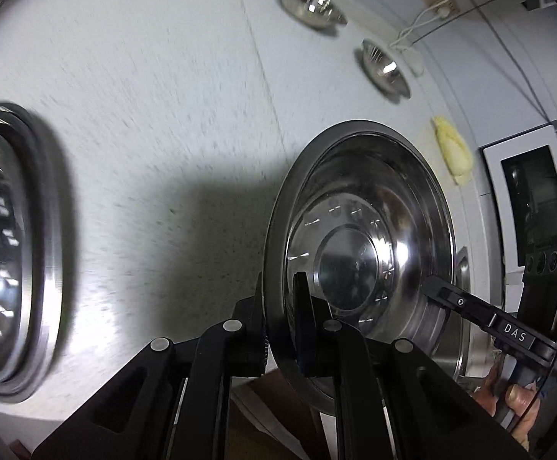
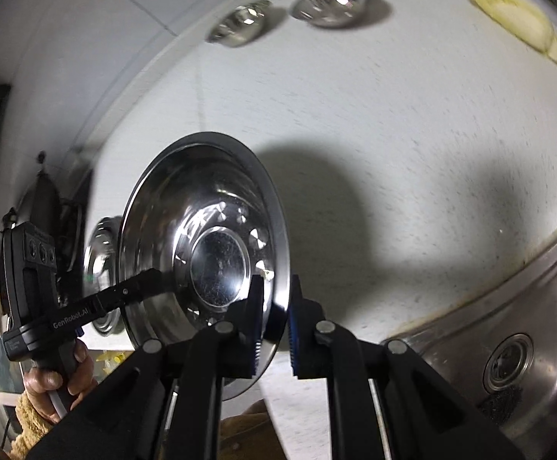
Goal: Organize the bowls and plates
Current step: 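Carry the large bowl with both tools, set it on the counter and open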
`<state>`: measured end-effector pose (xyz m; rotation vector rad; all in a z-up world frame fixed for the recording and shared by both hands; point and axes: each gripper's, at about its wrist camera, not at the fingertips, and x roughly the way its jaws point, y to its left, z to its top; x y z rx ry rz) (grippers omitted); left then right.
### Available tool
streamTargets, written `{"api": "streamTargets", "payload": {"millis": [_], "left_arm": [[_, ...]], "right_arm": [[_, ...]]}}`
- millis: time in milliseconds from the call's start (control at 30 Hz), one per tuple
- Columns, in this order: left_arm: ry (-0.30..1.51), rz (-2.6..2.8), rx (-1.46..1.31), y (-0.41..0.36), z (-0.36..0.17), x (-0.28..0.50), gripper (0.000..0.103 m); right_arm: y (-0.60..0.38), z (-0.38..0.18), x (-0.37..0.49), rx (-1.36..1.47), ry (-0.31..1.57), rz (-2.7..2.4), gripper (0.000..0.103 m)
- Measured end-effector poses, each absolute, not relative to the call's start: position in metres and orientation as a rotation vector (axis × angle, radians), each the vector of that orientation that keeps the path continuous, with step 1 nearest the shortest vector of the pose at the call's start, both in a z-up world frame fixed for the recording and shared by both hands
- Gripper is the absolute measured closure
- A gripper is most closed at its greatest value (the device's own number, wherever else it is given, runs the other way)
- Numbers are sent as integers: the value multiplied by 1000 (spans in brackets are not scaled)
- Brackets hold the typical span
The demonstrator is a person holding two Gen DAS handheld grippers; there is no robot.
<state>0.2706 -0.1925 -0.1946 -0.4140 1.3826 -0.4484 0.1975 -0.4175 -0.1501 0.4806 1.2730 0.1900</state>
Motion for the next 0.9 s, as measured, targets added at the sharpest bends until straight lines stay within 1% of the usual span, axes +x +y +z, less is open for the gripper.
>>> {"api": "streamTargets", "payload": {"millis": [200,567,600,667,767,833,900], "left_arm": [[1407,-442,-400,-210,-212,265,95],[1391,-437,-387,-224,-212,276,95],[1387,-436,-384,-224,-212,277,94],[1379,-439,-386,-218,-210,275,91],[1360,-449,-388,-212,-206,276,82],[1345,-450,-386,-208,-202,276,67],[1328,-444,-385,-203,-198,277,57]], "right_arm": [[-426,-170,200,491,1298,178,93],[-427,-175,205,490,1305,201,92],[-427,-175,205,494,1301,205,89],[-429,-173,203,489,1293,199,89],[-430,-171,203,483,1285,192,89],[-431,-171,204,489,1291,183,89],[-434,-168,204,494,1283,177,89]]}}
